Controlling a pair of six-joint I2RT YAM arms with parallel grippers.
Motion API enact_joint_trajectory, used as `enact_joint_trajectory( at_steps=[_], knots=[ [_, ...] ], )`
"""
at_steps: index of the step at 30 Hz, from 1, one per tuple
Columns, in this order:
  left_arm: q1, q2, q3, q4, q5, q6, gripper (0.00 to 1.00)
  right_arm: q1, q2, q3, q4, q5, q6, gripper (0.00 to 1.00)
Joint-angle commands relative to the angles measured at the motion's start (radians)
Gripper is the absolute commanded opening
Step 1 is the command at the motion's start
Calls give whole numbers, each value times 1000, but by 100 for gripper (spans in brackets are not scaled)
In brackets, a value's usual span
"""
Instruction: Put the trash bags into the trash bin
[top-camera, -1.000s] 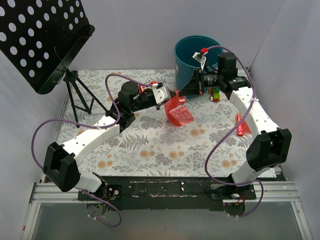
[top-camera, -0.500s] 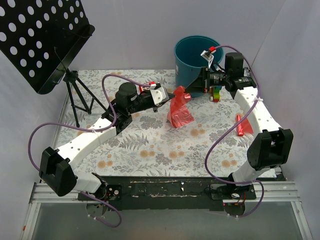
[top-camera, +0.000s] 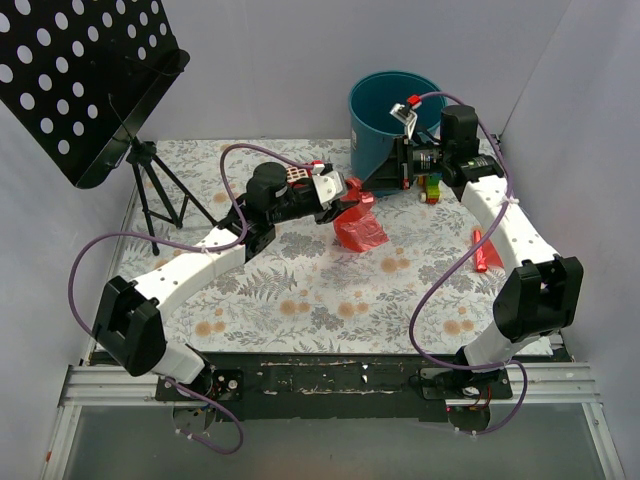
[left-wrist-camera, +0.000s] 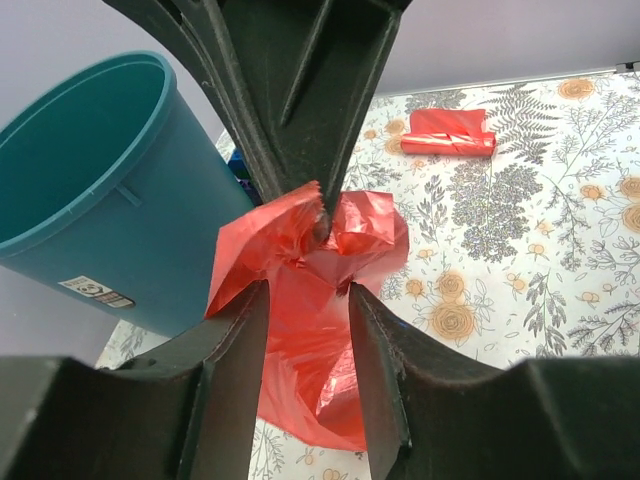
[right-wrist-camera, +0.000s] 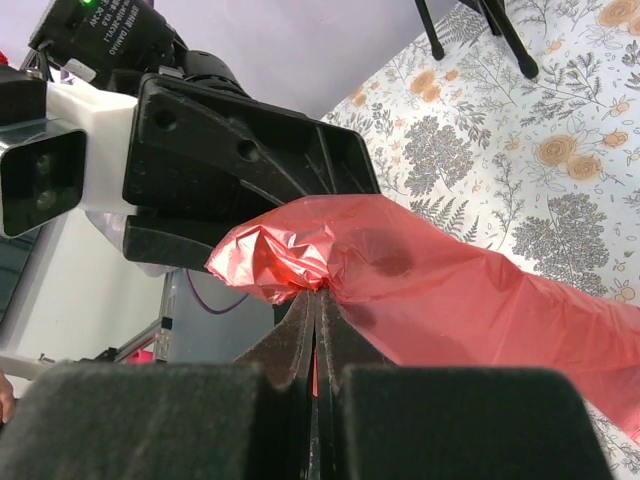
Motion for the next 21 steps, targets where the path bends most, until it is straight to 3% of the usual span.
enact_joint_trajectory(
  at_steps=[1,8,13,18,21],
  knots=[
    [-6,9,55,36,6,0,36,7,-42,-20,33,-22,8,1],
    [-6,6,61,31,41,-5,25,12,-55,-46,11,15,-18,1],
    [-7,12,58,16,78,-1,26,16,-49,-39,16,24,-17,1],
    [-7,26,79,-29,96,18,0,20,-43,-34,11,25,-23,1],
    [-6,22,82,-42,95,15,0,18,-39,-39,11,22,-29,1]
  ],
)
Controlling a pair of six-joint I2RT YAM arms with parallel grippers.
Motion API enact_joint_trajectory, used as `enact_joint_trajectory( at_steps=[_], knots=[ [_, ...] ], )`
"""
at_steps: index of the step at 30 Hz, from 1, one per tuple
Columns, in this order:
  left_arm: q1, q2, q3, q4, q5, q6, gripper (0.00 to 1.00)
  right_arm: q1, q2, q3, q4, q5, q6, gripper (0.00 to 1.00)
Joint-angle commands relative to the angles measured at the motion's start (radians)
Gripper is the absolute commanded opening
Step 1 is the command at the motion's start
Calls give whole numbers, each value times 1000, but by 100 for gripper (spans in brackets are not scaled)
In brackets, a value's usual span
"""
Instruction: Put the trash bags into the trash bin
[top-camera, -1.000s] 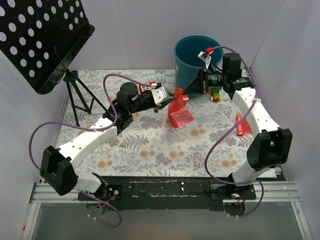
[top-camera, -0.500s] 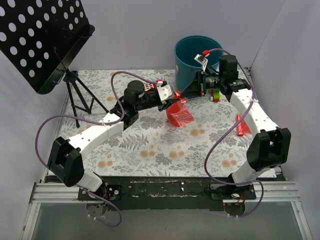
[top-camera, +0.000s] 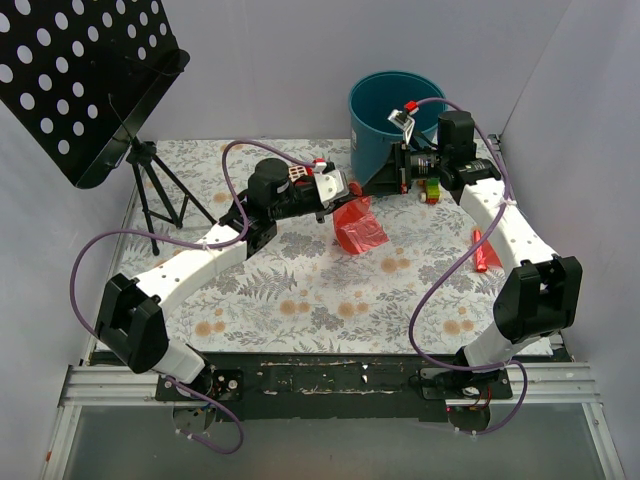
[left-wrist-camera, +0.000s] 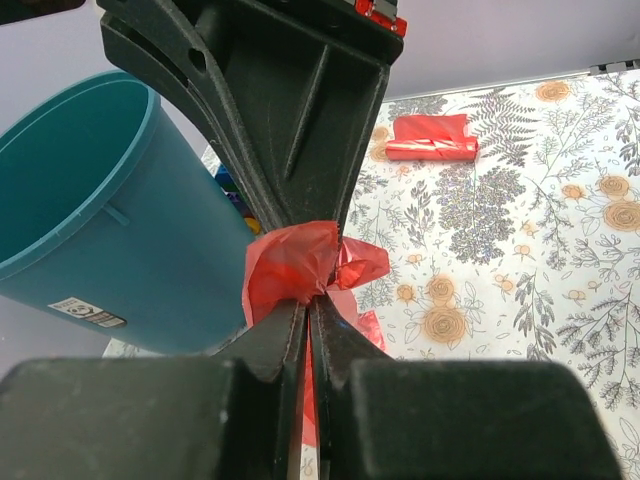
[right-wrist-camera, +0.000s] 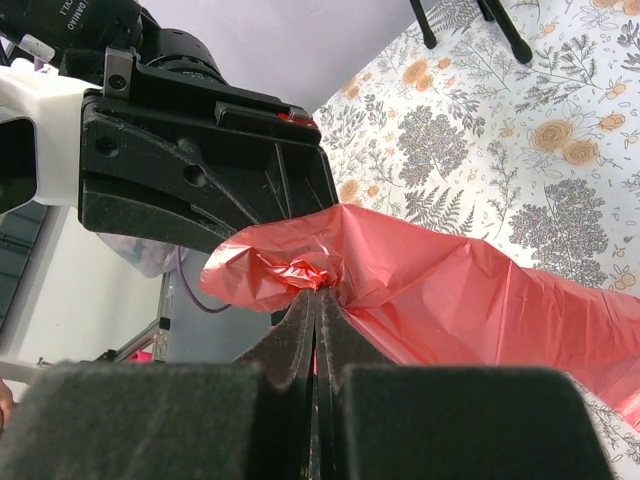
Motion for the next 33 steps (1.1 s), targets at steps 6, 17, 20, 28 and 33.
enact_joint_trajectory(
  at_steps=[6,17,20,28,33],
  knots=[
    [-3,-74,-1,-49,1,10,0,-49,-10,51,-32,50,-55,1],
    [10,-98,-25,-56,-11,-12,0,-56,-4,64,-61,97,-73,1],
    [11,-100,-24,-59,-13,-13,0,-56,-19,51,-6,20,-58,1],
    [11,-100,-27,-51,-5,-13,0,-8,-30,76,-23,-1,-110,52],
    [13,-103,-22,-40,-14,-18,0,1,-24,71,-58,13,-141,52]
  ],
)
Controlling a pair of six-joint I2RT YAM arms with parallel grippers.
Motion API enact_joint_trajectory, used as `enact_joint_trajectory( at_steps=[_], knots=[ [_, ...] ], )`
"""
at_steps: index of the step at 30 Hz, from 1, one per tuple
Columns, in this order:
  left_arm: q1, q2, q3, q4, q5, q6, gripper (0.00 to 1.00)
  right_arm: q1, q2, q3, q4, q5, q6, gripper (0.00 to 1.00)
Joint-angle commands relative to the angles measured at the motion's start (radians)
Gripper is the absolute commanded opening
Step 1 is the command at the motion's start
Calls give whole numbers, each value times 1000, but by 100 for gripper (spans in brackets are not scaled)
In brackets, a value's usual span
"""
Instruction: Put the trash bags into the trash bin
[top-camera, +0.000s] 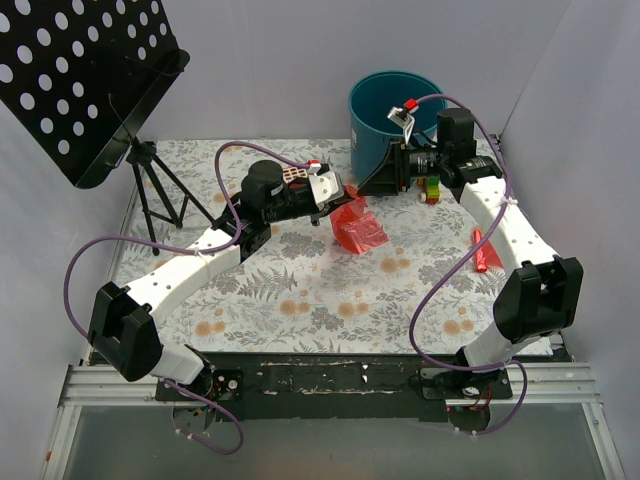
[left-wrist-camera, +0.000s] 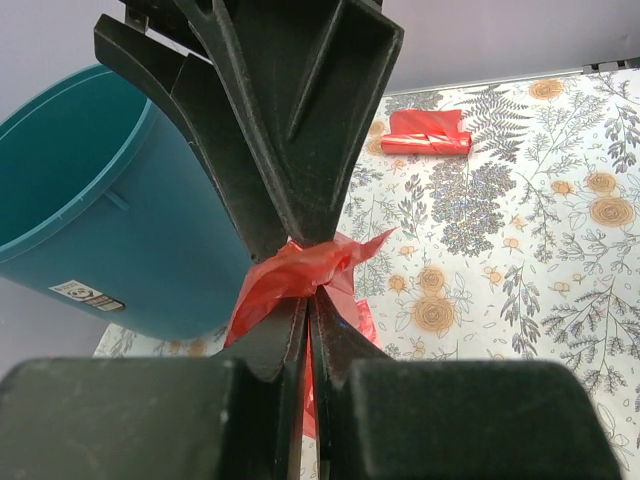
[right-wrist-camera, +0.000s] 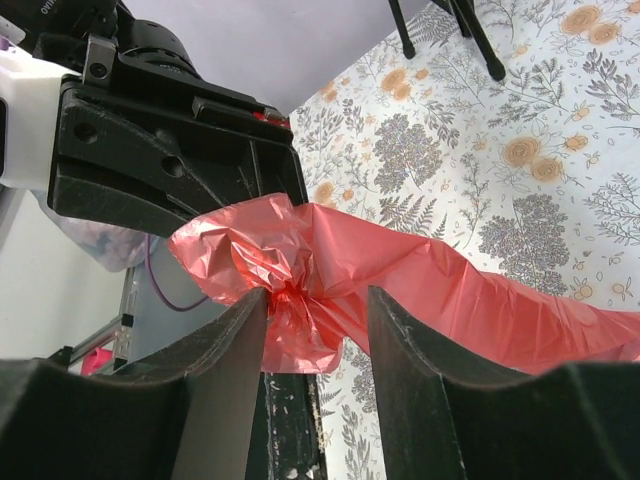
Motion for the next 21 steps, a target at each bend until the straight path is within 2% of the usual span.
enact_joint_trajectory(
  at_steps=[1,4,5,7,8,19,20,21],
  knots=[
    [3,-50,-5,12,-6,-11,0,8,-24,33,-9,-15,-41,52],
    [5,-53,-4,12,-8,-14,0,17,-26,26,-8,-22,-42,49],
    [3,-53,-1,12,-9,-14,0,20,-27,23,-8,-23,-42,39],
    [3,-55,-2,7,-14,-13,0,20,-30,14,1,-22,-39,6],
    [5,-56,-1,2,-15,-10,0,20,-32,9,4,-5,-39,1],
    [40,-116,-33,-36,-38,-19,0,-109,-37,4,23,26,1,1],
    [40,-116,-36,-36,-29,-19,0,-104,-38,4,46,2,17,3],
    [40,-113,-34,-34,-17,-19,0,-94,-38,6,64,-17,33,22]
  ],
)
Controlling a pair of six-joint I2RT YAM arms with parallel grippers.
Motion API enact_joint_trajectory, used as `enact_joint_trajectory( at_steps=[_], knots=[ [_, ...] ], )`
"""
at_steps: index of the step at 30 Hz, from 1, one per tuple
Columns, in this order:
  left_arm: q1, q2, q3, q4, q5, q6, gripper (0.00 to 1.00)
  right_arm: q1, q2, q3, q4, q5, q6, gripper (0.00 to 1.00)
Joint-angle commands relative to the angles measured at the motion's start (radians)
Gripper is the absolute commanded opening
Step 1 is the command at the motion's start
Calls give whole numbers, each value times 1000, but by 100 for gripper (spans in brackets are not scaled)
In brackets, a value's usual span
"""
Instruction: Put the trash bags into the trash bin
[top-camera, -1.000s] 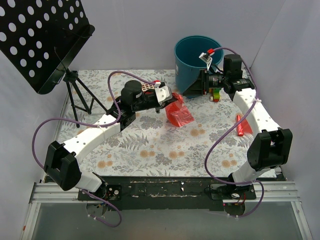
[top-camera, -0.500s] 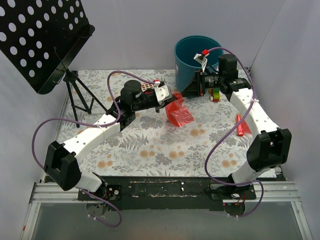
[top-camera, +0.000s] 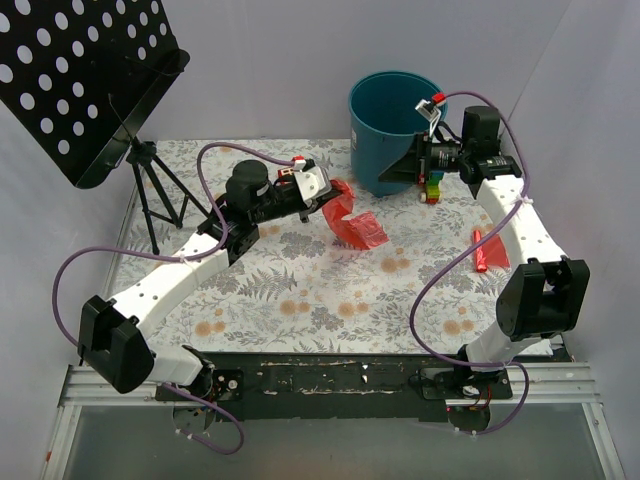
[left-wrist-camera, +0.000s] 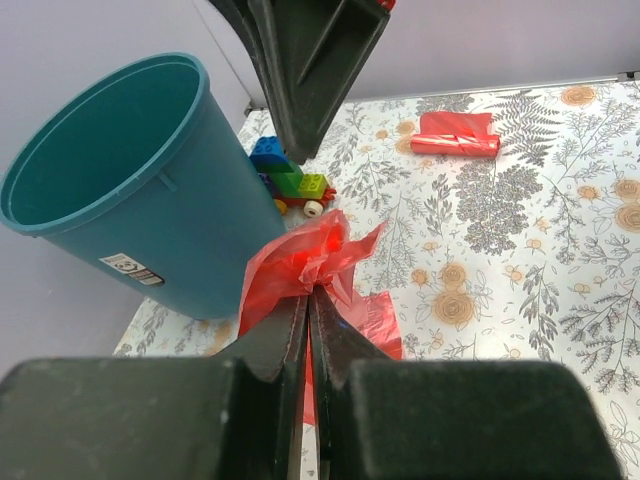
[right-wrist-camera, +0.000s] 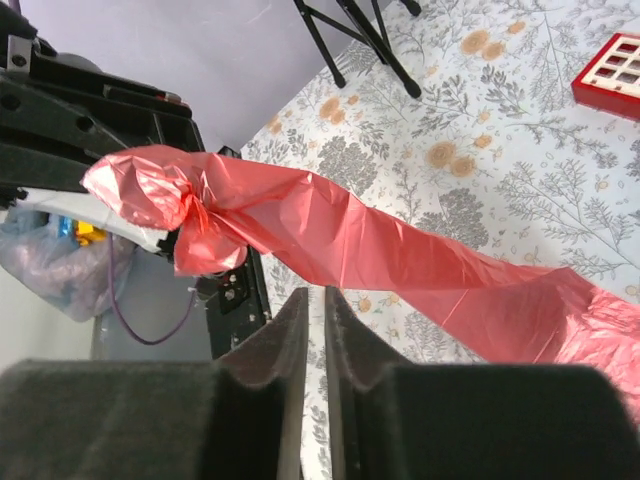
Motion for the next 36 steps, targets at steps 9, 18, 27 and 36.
enact_joint_trajectory(
  at_steps=[9,18,27,36],
  knots=[
    [6,-5,9,45,119,-13,0,144,-26,35,60,-94,17,82],
    [7,4,18,54,133,-31,0,169,11,51,70,-86,11,51],
    [15,-20,9,20,71,-14,0,127,4,25,95,-92,37,1],
    [49,-57,-24,-4,60,-26,0,41,-22,-7,78,-66,36,1]
  ],
)
